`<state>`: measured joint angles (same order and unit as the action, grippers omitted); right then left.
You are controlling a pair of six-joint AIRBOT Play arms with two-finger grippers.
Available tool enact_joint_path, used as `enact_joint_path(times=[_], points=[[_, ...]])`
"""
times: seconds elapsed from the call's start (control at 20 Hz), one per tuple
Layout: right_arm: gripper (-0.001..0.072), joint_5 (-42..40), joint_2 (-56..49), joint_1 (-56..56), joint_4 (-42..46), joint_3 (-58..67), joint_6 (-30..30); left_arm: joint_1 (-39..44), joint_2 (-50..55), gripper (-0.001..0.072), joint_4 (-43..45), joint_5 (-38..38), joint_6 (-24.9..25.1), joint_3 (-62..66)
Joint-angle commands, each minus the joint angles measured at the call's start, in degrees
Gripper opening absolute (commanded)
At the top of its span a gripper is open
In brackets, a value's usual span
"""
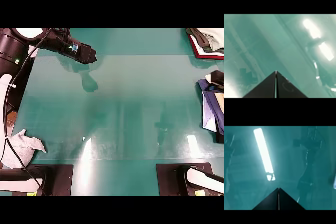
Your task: Fold the shirts.
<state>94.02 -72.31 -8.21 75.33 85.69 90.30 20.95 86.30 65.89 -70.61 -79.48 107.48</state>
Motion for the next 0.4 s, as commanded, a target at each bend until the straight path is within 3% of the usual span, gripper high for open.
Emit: enact_joint_path(times=[0.0,0.35], points=[[0.0016,0.00,0.02,8.35,-0.31,-0.02,-0.48,0.00,-0.02,0.0024,-0.02,0.37,-0.04,0.00],[0.0017,0.09,0.02,14.95,-0.31,-0.02,-0.63,0.00,-0.02,0.0024,-0.07,0.37,-0.04,0.00]])
